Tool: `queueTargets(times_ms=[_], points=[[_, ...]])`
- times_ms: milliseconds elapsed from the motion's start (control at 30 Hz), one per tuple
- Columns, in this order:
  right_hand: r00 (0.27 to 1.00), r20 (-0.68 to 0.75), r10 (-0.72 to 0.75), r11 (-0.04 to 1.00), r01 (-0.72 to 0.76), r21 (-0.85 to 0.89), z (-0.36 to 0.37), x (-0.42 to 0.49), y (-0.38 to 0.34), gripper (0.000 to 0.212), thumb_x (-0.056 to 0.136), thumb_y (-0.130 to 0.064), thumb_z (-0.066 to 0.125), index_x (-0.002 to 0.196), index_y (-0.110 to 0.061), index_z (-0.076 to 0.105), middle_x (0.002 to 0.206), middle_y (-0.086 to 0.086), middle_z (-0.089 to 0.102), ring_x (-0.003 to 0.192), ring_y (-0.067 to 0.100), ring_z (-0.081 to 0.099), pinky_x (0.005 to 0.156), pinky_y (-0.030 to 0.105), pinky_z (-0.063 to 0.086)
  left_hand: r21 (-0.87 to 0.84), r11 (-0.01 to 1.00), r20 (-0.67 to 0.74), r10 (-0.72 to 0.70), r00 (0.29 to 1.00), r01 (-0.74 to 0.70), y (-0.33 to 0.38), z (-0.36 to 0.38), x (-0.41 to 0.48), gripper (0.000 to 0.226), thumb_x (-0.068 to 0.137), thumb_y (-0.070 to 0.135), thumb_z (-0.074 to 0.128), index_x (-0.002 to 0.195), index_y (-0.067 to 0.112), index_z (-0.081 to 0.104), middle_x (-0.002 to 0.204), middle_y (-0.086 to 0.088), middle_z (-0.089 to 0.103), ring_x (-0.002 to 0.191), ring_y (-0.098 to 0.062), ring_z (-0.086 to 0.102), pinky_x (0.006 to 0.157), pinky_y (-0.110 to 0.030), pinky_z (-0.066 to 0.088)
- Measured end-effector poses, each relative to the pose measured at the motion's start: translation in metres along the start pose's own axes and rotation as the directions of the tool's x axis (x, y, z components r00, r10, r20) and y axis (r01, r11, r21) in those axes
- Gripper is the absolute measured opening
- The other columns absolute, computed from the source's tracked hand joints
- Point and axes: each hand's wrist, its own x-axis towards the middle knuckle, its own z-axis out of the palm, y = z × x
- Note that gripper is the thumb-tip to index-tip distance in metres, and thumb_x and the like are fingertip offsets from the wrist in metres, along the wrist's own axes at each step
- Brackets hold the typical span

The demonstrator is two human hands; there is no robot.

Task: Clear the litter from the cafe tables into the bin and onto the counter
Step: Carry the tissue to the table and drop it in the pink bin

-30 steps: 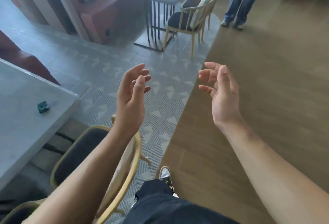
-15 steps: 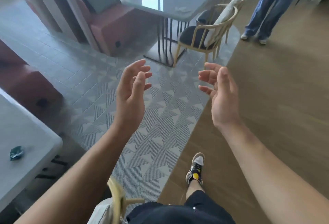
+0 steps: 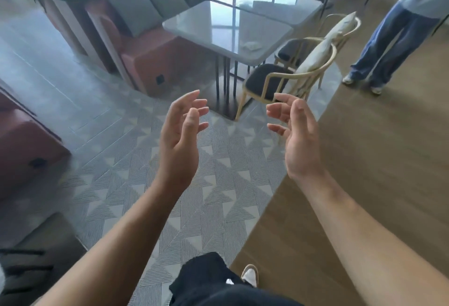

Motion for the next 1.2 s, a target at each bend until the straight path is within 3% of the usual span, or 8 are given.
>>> queueTargets(times_ms=[300,533,767,967,1200], points=[[1.0,0.027,0.005,1.0,-0.005,-0.012,0.027,0.17,0.059,0.041,0.102,-0.065,0.04,0.115,-0.043,0.072,0.112,0.001,0.073,0.113,0.022,0.069,0.096,0.047,0.057,-0.005,1.0,-0.028,0.002,1.0,-0.002,-0.07,0.044,0.154,0.04,0.101,0.039,0.046,0.134,0.021,0.06,0.126,-0.005,0.069,0.12,-0.025,0.068,0.096,-0.043,0.06],[0.999,-0.014,0.033,0.998,-0.034,-0.047,0.075,0.321,0.107,0.038,0.104,-0.06,0.04,0.116,-0.041,0.07,0.112,-0.003,0.074,0.11,0.014,0.07,0.095,0.042,0.056,0.01,1.0,-0.006,-0.027,1.0,0.027,-0.136,0.053,0.306,0.046,0.1,0.04,0.046,0.136,0.016,0.06,0.125,-0.007,0.069,0.116,-0.025,0.069,0.094,-0.042,0.06],[0.996,-0.076,0.043,0.996,-0.048,-0.074,0.097,0.435,0.135,0.031,0.103,-0.064,0.039,0.11,-0.055,0.069,0.111,-0.01,0.074,0.112,0.013,0.07,0.095,0.039,0.059,0.0,0.998,0.054,-0.066,0.996,0.066,-0.182,0.082,0.425,0.042,0.1,0.04,0.047,0.134,0.021,0.061,0.123,0.001,0.07,0.118,-0.023,0.069,0.093,-0.037,0.058],[0.993,-0.089,0.082,0.993,-0.089,-0.083,0.082,0.519,0.168,0.028,0.103,-0.063,0.04,0.112,-0.057,0.066,0.117,-0.004,0.072,0.116,0.014,0.068,0.1,0.044,0.058,0.009,0.995,0.085,-0.101,0.991,0.1,-0.227,0.131,0.496,0.04,0.1,0.041,0.047,0.134,0.026,0.061,0.124,0.006,0.07,0.121,-0.022,0.067,0.094,-0.038,0.059],[0.988,-0.057,0.142,0.988,-0.145,-0.053,0.049,0.637,0.218,0.038,0.106,-0.052,0.041,0.134,-0.034,0.058,0.123,-0.002,0.069,0.117,0.013,0.067,0.101,0.041,0.057,0.065,0.993,0.047,-0.105,0.993,0.102,-0.284,0.206,0.579,0.042,0.1,0.043,0.046,0.135,0.025,0.059,0.129,0.0,0.068,0.123,-0.023,0.066,0.097,-0.043,0.059]])
